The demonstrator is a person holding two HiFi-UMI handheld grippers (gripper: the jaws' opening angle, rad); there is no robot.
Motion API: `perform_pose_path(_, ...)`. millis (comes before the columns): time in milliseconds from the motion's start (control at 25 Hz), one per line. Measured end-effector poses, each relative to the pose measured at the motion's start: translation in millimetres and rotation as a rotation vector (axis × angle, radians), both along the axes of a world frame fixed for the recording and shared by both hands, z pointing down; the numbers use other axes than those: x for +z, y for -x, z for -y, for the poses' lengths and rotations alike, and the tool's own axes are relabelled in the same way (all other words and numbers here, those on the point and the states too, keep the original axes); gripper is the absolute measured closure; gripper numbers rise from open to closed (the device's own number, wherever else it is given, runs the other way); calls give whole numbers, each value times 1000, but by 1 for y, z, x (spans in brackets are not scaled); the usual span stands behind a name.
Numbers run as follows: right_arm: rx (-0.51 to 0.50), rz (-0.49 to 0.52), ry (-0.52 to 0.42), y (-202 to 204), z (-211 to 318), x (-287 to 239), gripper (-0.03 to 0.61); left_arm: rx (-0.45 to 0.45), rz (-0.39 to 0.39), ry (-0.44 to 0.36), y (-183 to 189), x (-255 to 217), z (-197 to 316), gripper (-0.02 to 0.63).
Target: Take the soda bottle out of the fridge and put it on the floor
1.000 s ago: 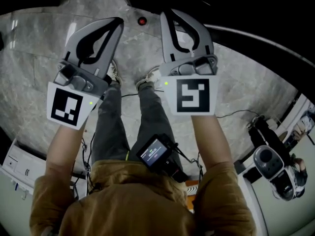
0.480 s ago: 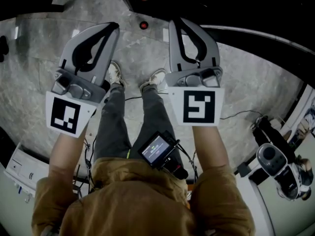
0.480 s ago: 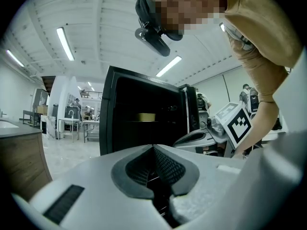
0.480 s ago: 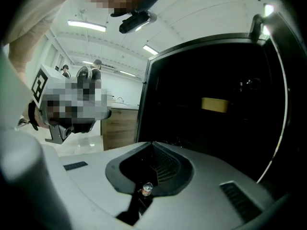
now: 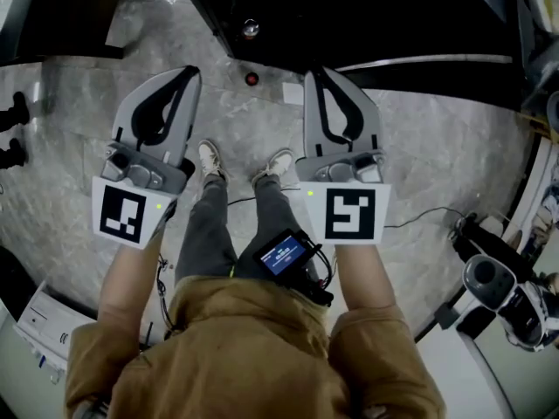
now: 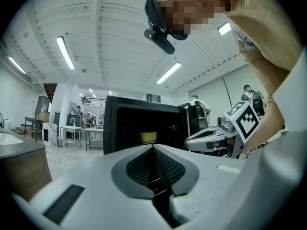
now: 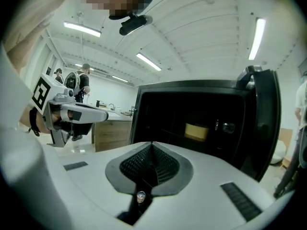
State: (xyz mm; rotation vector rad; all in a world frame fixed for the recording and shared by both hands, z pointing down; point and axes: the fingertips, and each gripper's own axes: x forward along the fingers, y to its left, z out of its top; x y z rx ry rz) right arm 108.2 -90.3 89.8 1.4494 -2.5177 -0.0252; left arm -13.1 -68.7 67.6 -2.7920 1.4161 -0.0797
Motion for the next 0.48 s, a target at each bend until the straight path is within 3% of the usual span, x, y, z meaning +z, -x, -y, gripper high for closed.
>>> perform_pose_path(480, 60, 50, -79, -11, -22, -92, 577, -16, -10, -87, 5, -97, -17, 612)
